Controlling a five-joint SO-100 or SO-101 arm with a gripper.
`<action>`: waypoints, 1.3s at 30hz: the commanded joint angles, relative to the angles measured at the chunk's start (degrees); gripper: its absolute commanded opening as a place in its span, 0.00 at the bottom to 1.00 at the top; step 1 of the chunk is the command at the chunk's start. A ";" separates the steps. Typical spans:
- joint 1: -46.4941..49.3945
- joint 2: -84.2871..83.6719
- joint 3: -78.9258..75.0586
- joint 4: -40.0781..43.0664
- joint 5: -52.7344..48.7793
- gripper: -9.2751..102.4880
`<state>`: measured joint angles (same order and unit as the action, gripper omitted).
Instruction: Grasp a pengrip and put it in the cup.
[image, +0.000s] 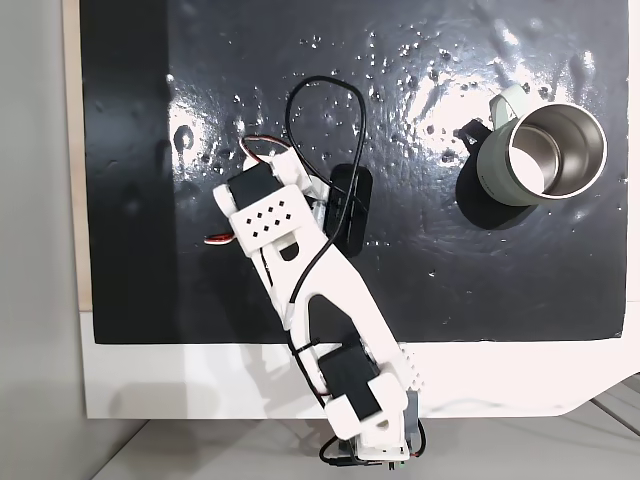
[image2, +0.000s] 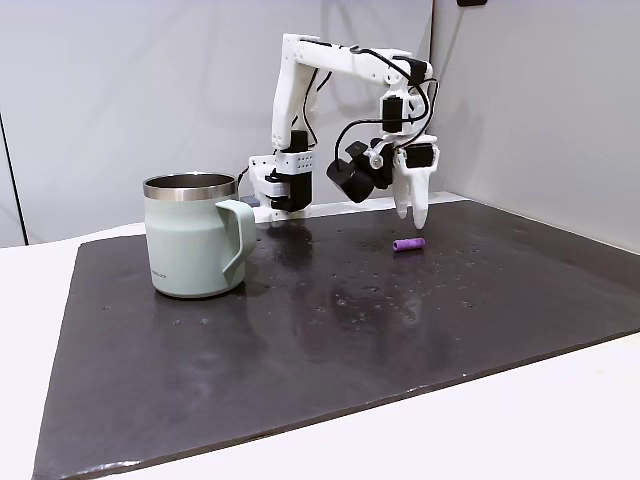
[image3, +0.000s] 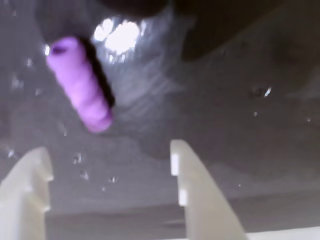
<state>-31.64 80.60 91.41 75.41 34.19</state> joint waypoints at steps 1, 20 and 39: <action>1.05 -0.26 -2.81 -0.88 -0.09 0.30; 3.60 -8.09 -1.23 -8.17 -2.55 0.29; 5.01 -8.96 -0.26 -8.61 -2.55 0.09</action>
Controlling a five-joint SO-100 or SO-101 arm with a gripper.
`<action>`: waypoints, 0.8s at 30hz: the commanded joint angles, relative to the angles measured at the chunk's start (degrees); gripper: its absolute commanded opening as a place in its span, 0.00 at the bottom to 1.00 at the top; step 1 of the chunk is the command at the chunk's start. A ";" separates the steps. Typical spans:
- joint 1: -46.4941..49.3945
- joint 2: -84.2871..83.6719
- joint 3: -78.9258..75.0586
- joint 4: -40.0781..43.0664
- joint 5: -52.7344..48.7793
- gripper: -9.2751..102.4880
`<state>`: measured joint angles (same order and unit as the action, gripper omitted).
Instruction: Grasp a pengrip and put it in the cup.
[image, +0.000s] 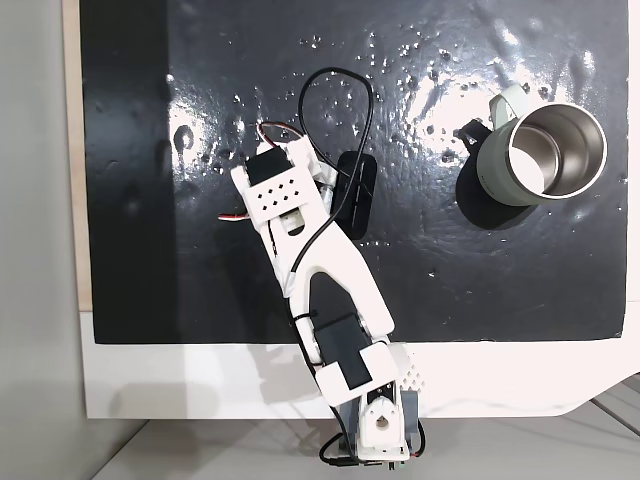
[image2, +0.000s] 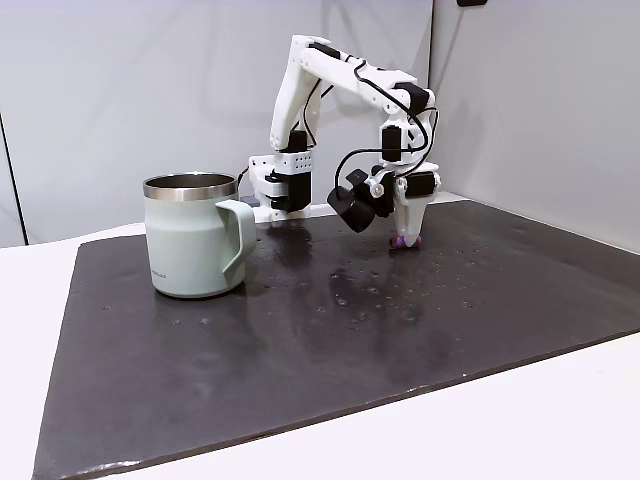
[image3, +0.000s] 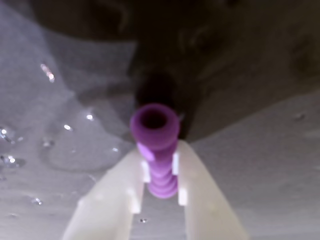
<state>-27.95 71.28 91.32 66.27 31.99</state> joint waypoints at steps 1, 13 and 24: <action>1.49 0.62 -0.18 0.62 -0.26 0.09; 0.18 11.78 -17.58 17.31 -2.81 0.08; 2.29 19.60 -23.47 23.47 -8.09 0.08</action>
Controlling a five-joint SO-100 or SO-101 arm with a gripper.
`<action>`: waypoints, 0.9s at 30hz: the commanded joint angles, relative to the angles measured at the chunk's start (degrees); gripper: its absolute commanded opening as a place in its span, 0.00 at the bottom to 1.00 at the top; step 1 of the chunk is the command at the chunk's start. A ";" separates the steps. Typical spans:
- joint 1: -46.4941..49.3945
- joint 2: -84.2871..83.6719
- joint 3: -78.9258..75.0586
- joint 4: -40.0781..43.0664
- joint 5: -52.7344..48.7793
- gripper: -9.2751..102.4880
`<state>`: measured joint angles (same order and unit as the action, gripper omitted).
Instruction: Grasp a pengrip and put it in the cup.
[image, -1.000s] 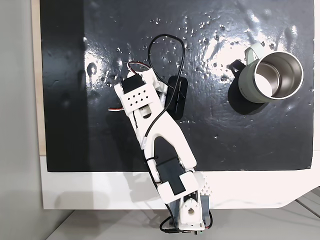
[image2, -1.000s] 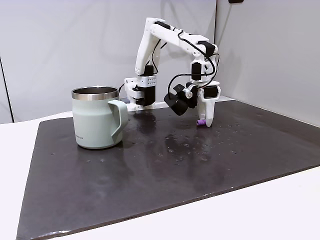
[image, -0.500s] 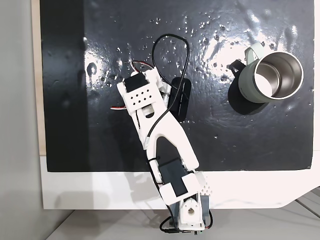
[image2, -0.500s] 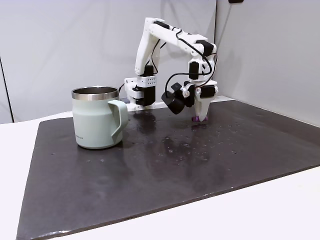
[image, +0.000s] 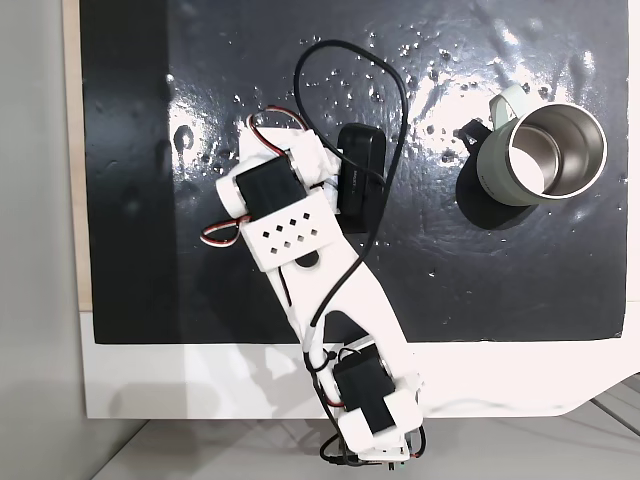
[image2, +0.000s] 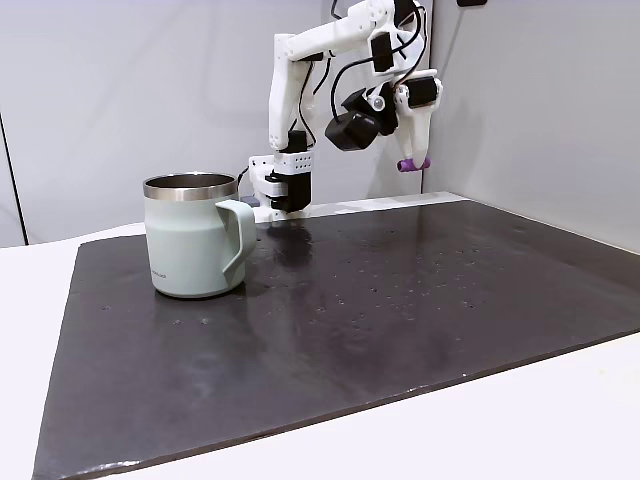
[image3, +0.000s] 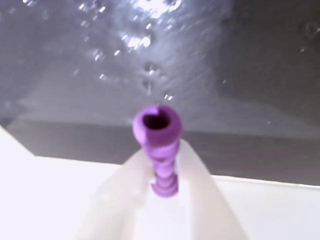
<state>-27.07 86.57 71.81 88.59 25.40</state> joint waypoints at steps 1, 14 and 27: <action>1.76 4.75 -3.96 1.23 -2.02 0.08; 12.74 11.07 -2.81 7.21 -8.79 0.08; 39.11 19.25 -0.62 8.09 -23.03 0.08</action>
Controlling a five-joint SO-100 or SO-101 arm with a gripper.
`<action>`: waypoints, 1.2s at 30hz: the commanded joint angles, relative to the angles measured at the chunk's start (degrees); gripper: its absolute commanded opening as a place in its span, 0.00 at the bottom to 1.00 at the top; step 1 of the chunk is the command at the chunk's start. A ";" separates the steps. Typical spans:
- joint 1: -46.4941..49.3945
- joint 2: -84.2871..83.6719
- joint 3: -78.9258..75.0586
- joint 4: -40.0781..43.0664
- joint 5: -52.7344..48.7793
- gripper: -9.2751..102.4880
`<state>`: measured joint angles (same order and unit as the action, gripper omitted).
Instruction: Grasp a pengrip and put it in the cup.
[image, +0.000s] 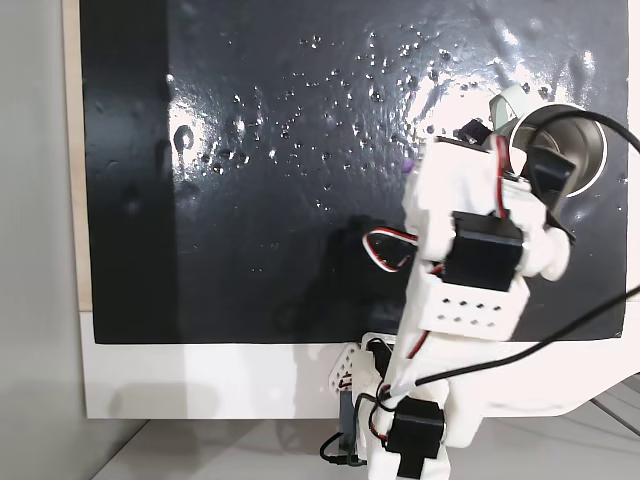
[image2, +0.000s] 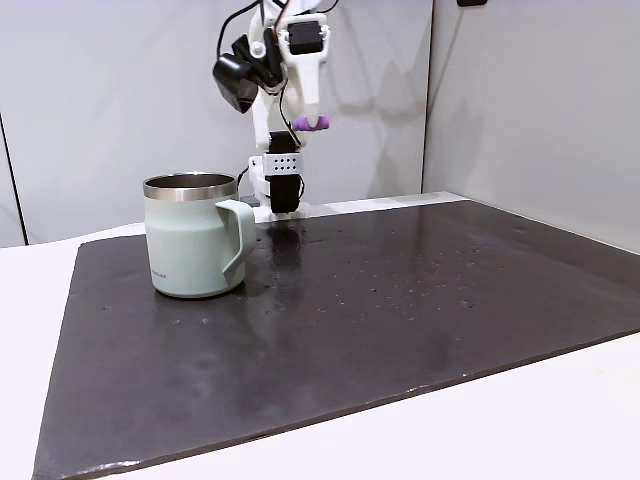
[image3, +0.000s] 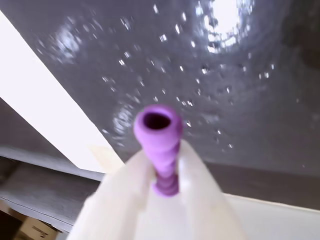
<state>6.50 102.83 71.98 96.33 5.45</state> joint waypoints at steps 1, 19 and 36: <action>7.29 2.99 -0.97 0.18 -4.13 0.08; 23.99 -9.67 -13.54 -5.54 -12.57 0.08; 24.08 -16.35 -21.36 -4.22 -11.34 0.38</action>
<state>31.29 86.31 54.58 91.93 -6.94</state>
